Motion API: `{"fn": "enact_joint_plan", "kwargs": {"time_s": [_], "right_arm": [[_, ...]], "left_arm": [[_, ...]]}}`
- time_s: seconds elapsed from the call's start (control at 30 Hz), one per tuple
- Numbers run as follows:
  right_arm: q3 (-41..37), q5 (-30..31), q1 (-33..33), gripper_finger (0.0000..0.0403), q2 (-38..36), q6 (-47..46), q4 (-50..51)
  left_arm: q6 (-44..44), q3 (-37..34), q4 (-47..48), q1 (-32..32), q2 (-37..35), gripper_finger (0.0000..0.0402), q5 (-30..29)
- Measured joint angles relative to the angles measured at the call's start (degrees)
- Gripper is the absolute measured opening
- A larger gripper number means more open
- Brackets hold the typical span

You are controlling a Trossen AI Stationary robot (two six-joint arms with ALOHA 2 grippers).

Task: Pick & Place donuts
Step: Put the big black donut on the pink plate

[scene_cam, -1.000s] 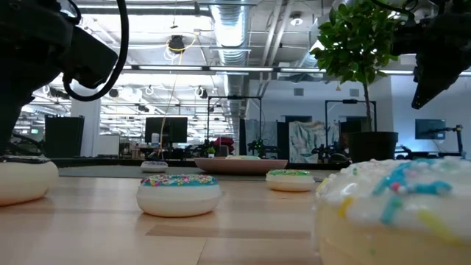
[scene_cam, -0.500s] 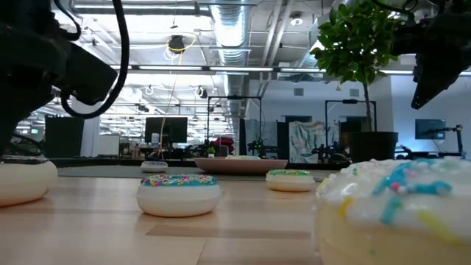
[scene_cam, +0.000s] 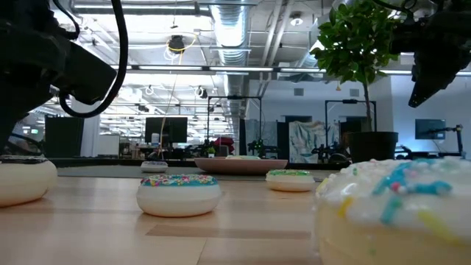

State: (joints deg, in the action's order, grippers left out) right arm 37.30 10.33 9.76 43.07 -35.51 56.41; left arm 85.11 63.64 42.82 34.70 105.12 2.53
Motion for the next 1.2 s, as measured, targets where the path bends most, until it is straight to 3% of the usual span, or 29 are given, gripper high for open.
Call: {"fn": "enact_joint_plan", "kwargs": {"time_s": [0.37, 1.2], "right_arm": [[0.0, 0.0, 0.0, 0.0001, 0.0, 0.0, 0.01], [0.0, -0.02, 0.0, 0.0001, 0.0, 0.94, 0.03]], "left_arm": [[1.23, 0.02, -0.51, 0.02, 0.0, 0.0199, 0.5], [5.13, 0.02, -3.77, 0.0, 0.0, 0.0157, 0.65]]}}
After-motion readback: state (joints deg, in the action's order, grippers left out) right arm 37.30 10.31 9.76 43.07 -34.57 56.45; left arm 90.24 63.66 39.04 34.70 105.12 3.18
